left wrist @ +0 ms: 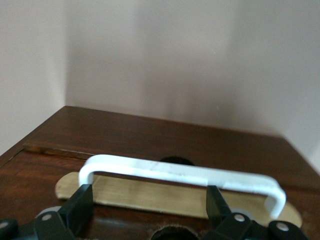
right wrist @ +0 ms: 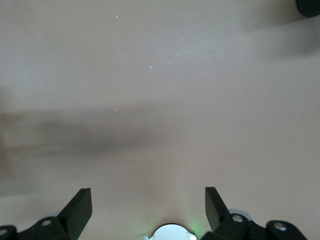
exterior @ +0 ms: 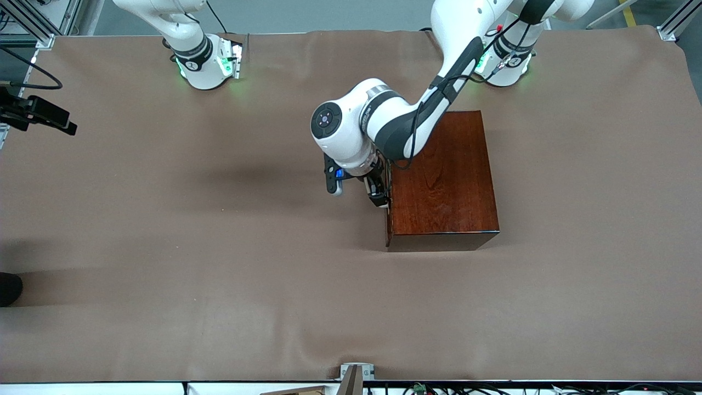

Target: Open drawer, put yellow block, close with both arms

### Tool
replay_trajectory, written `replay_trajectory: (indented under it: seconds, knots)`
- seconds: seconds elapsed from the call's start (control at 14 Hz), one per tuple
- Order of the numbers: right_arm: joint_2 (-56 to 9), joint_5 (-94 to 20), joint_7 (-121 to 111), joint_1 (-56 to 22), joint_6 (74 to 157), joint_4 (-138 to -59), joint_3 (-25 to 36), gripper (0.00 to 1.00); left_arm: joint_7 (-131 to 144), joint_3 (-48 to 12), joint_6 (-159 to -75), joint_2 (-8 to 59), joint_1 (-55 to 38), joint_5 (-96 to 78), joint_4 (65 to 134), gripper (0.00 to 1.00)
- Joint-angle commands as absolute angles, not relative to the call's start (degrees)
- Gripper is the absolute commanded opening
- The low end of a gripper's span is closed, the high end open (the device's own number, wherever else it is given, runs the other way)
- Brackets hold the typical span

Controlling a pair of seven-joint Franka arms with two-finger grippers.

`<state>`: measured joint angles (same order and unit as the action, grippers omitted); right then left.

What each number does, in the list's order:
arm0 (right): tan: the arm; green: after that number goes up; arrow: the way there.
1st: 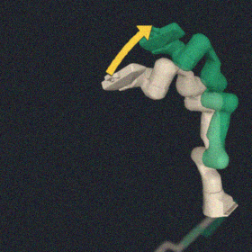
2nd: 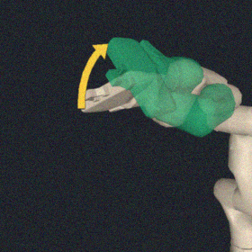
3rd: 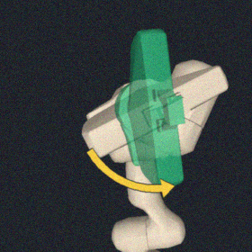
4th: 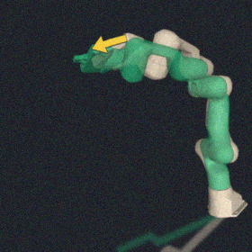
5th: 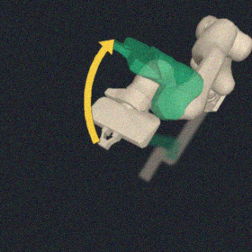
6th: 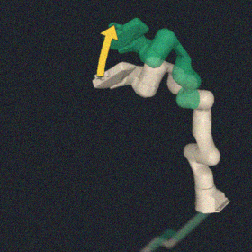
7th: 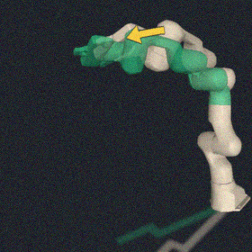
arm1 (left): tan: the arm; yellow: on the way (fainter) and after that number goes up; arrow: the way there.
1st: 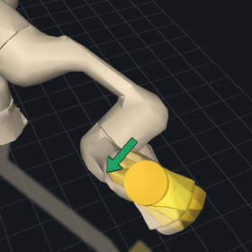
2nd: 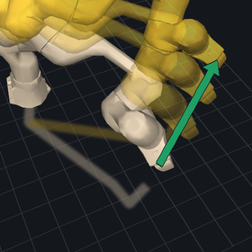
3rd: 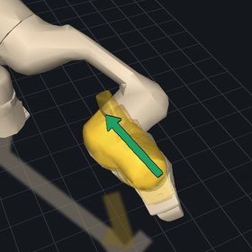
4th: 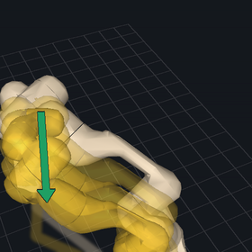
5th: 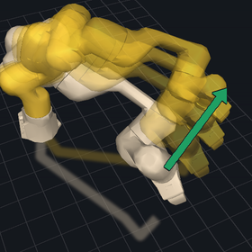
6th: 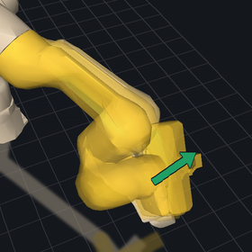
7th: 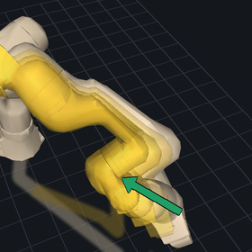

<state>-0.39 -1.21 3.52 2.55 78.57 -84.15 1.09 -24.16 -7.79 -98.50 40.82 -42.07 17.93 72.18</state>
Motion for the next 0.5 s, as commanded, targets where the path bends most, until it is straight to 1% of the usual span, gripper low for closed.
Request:
replay_trajectory:
  seconds: [0.0, 0.21, 0.28, 0.43]
  knots:
    - [0.09, -1.76, 3.60, 4.31, 78.40, -83.85, 0.26, 1.00, -10.78, -9.40, -99.23, 36.84, -42.89, 19.25, 72.25, 1.00]
    - [-0.09, -2.37, 3.87, 4.04, 78.49, -83.85, 0.09, 1.00, -1.16, -9.93, -98.79, 31.57, -42.72, 18.29, 72.42, 1.00]
    - [-0.09, -2.46, 3.95, 4.04, 78.49, -83.85, 0.09, 1.00, 0.16, -9.84, -98.01, 28.68, -42.19, 17.41, 72.60, 1.00]
    - [0.09, -2.55, 4.13, 3.87, 78.05, -83.85, 0.00, 1.00, 2.80, -8.88, -93.19, 23.75, -40.44, 16.00, 72.69, 1.00]
